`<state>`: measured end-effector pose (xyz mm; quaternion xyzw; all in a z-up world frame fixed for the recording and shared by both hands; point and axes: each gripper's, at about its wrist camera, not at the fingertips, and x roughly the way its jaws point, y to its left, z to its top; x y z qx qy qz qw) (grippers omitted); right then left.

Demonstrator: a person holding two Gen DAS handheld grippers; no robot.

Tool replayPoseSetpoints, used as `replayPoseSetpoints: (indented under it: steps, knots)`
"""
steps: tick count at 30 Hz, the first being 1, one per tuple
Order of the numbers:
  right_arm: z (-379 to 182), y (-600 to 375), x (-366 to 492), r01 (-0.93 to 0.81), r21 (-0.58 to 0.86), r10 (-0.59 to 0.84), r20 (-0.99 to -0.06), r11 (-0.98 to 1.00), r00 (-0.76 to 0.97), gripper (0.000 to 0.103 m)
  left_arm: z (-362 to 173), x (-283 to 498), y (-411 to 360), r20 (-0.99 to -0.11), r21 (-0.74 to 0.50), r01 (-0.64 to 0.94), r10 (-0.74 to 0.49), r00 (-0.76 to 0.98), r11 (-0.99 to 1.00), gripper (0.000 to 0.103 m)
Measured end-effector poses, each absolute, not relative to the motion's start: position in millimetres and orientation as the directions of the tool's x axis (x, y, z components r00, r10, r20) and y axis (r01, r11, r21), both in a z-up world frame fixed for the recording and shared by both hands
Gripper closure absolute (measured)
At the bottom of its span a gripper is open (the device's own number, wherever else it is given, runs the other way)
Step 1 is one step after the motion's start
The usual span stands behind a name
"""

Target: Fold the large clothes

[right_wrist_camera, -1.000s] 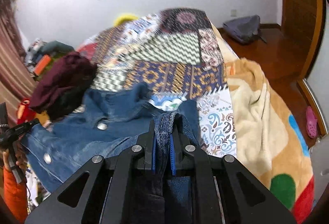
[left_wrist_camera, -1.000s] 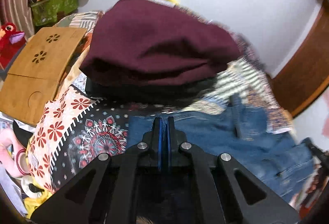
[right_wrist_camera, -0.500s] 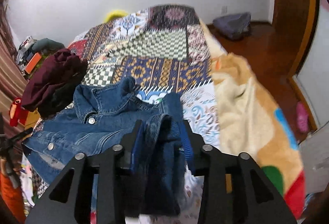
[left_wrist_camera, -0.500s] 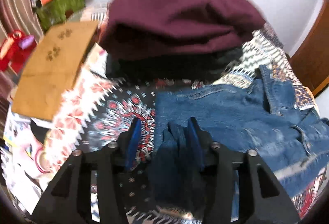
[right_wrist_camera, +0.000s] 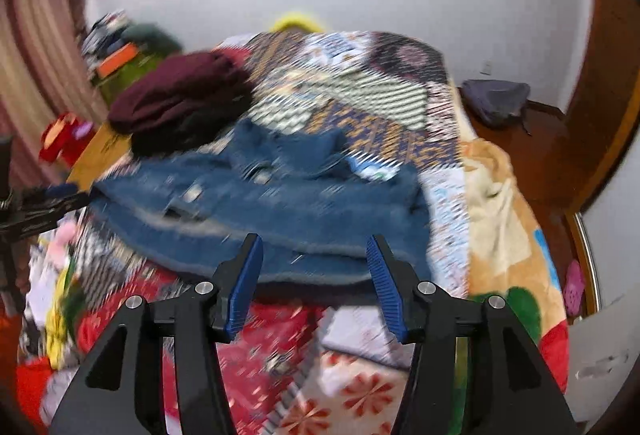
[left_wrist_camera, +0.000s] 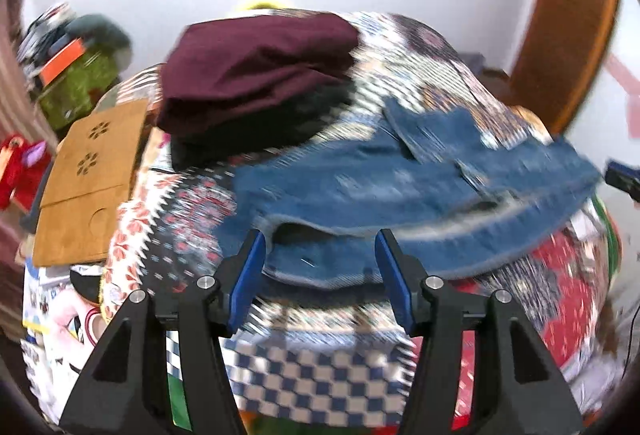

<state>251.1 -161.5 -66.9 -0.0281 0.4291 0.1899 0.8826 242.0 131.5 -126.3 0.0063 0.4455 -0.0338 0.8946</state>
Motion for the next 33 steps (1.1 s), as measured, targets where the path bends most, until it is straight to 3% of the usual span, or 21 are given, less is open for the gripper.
replayPoseSetpoints:
  steps: [10,15,21,27,30,32,33]
  knots:
    - [-103,-126,257,-0.446,0.159,0.368,-0.824,0.881,0.431,0.053,-162,233,66,-0.832,-0.072,0.222,-0.181,0.524,0.972,0.047]
    - [-118,-110,270,-0.475,0.124,0.337,-0.854,0.871,0.396,0.053,-177,247,54,-0.851,-0.031,0.237,-0.15,0.504,0.971,0.054]
    - [-117,-107,285,-0.522,0.067,0.312,-0.864,0.85,0.396,0.053,-180,272,69,-0.852,-0.045,0.212,-0.148,0.503,0.976,0.054]
    - [-119,-108,328,-0.519,0.047,0.285,-0.875,0.853,0.391,0.053,-183,313,93,-0.855,0.001,0.167,-0.086,0.511,0.986,0.055]
    - [-132,-113,368,-0.438,0.003,0.195,-0.899,0.899,0.393,0.053,-203,353,109,-0.884,0.049,0.13,-0.017,0.466,0.99,0.055]
    - [-133,-122,389,-0.353,-0.021,0.141,-0.894,0.935,0.426,0.053,-211,384,125,-0.891,0.1,0.071,0.058,0.45,0.992,0.061]
    - [-129,-130,397,-0.293,-0.028,0.114,-0.882,0.956,0.457,0.053,-211,393,133,-0.893,0.089,0.047,0.059,0.445,0.995,0.071]
